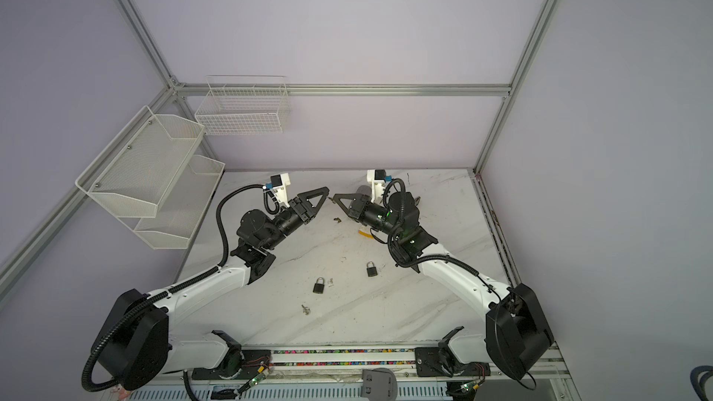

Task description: Unlock with the key

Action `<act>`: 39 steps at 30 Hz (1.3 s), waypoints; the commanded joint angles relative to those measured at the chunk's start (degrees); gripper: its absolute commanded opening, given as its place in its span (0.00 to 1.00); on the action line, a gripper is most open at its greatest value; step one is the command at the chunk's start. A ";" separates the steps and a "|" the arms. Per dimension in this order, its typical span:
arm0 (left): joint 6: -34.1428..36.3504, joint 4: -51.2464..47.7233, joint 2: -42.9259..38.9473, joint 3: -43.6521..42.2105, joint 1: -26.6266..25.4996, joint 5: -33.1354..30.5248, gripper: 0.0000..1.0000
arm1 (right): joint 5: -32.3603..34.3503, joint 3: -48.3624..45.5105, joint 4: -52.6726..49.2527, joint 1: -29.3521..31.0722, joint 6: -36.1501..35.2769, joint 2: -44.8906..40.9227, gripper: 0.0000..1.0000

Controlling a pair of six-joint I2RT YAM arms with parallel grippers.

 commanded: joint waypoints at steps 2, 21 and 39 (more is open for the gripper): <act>-1.05 2.88 -1.05 5.21 -0.39 1.23 0.40 | 0.40 1.83 0.39 0.73 -0.63 0.95 0.00; -2.20 1.20 -1.97 4.95 -0.70 1.64 0.22 | 3.05 1.58 2.55 1.01 -1.62 2.01 0.00; -0.28 -2.04 -2.08 5.38 -0.75 0.67 0.00 | 6.28 0.41 1.61 0.99 -4.98 -0.03 0.00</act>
